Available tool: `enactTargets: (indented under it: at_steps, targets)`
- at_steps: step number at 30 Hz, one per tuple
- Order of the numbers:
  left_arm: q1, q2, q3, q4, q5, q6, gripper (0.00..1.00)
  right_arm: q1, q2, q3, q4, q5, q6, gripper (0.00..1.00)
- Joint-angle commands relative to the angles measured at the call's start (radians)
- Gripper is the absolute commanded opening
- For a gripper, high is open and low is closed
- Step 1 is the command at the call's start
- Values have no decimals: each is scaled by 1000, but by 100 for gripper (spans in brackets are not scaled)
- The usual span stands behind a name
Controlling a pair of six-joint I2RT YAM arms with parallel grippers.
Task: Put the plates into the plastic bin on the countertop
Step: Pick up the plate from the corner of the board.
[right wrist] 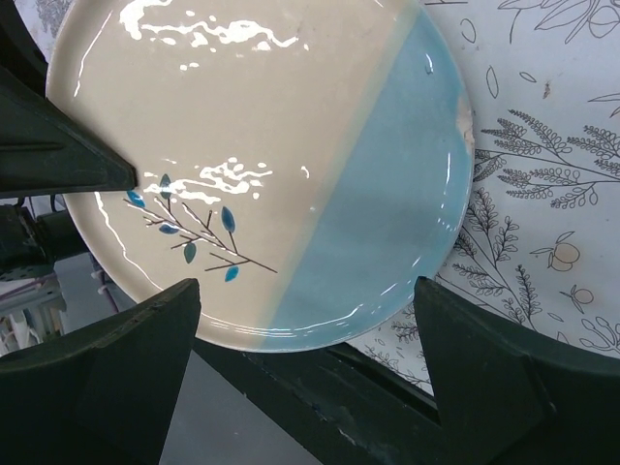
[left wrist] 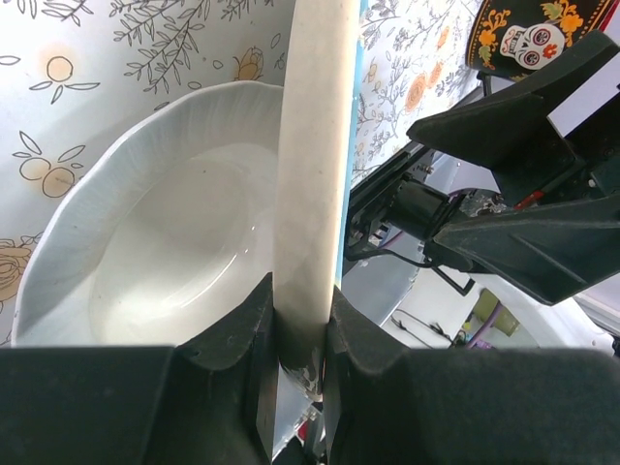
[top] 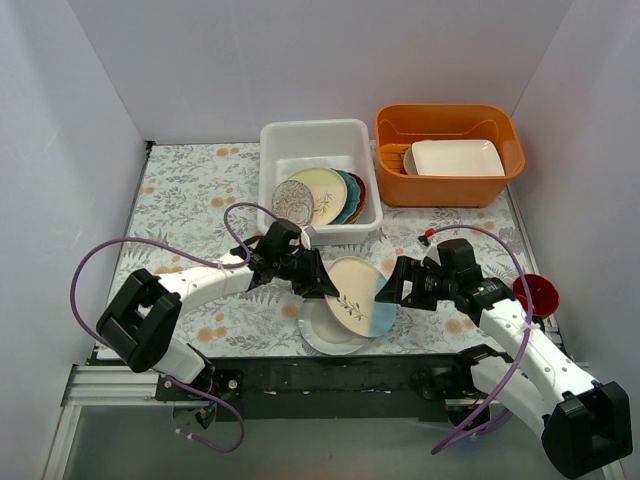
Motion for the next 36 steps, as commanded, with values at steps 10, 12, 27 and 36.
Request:
enactTargets:
  at_steps: [10,12,27,36]
  targets:
    - [1,-76,51,64,45,-2,0,3,-3,62,13,-11,-6,98]
    - [1,-85,48,62,45,-1,0,3,-3,59,20,-14,-1,98]
    - [5,-145,68,53,45,1,0,3,-11,81,-22,23,5,96]
    - [20,-165,125,10,50,22,0,3,-1,110,-41,34,-6,96]
